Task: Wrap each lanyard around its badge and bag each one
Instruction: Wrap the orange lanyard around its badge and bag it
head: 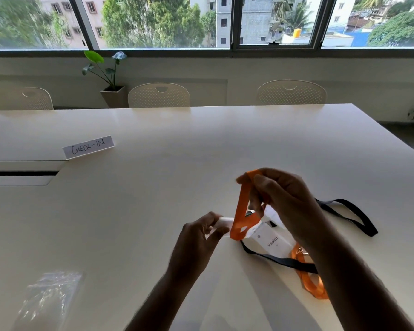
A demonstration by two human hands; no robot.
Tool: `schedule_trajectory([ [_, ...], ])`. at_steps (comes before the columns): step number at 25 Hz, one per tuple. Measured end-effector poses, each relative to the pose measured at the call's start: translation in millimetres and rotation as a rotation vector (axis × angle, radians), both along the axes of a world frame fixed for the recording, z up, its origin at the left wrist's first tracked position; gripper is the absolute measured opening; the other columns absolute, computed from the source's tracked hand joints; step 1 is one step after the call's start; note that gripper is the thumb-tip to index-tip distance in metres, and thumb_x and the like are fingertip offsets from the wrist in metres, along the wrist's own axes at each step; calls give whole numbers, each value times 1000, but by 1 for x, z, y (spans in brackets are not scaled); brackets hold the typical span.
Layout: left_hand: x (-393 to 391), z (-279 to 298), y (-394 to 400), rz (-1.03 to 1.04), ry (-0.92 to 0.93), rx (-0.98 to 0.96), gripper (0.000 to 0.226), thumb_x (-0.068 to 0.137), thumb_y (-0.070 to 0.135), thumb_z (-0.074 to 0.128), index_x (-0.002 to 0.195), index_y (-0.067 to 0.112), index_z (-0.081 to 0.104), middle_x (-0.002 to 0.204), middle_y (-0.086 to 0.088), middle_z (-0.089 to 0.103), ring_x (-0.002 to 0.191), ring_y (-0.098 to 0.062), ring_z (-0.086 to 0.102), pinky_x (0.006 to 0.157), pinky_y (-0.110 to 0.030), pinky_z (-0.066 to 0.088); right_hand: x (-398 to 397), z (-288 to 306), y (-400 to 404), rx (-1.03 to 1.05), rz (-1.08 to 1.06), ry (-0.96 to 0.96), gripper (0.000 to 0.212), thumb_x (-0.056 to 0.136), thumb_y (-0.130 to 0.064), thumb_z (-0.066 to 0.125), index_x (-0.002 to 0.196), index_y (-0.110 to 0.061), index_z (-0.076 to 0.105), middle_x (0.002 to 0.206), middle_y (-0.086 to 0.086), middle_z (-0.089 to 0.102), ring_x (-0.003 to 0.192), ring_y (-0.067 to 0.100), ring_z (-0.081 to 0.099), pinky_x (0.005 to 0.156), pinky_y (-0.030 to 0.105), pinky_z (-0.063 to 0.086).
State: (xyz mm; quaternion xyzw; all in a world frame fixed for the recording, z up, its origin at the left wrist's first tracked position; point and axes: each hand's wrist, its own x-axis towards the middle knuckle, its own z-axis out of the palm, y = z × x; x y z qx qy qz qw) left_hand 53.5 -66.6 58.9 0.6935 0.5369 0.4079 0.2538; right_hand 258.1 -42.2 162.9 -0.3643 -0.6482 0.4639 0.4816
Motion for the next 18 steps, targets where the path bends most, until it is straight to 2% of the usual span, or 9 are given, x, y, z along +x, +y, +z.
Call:
schedule_trajectory([
  [3,-3,-3,-1,-81,-23,-51,9,94,37,74,102,33,70,88,30,71,91,2,66,75,-8,51,7,5,9,54,-92,-93,34,109,-8,45,110,-23,76,57,16,49,52,22,48,56,26,50],
  [7,-8,11,-2,-204,-25,-130,10,93,36,75,94,42,68,96,25,71,91,0,63,71,-10,47,14,-6,22,86,-192,-139,32,109,-13,48,115,-30,75,59,7,46,54,14,44,54,23,44],
  [11,-16,27,-5,-353,-76,-211,10,89,34,78,97,32,71,96,16,75,91,-10,68,83,-23,57,19,-31,31,64,-231,-185,30,108,-13,50,122,-24,74,62,7,43,57,14,42,54,25,39],
  [13,-18,35,-5,-376,-159,-217,11,88,27,80,96,29,72,95,9,76,88,-12,70,85,-31,59,16,-50,34,11,-199,-143,32,108,-11,50,120,-27,75,64,7,42,57,14,40,53,26,36],
  [15,-20,41,-6,-364,-258,-212,16,87,18,81,93,30,72,90,5,76,86,-14,70,84,-36,59,12,-69,34,-48,-176,-88,36,108,-9,51,114,-33,78,62,2,42,54,10,38,51,21,31],
  [18,-24,42,-2,-280,-325,-172,18,87,12,81,89,26,70,87,-1,74,86,-19,70,82,-41,58,1,-90,22,-152,-118,-76,32,107,-10,55,110,-32,78,62,0,55,54,10,53,51,21,43],
])
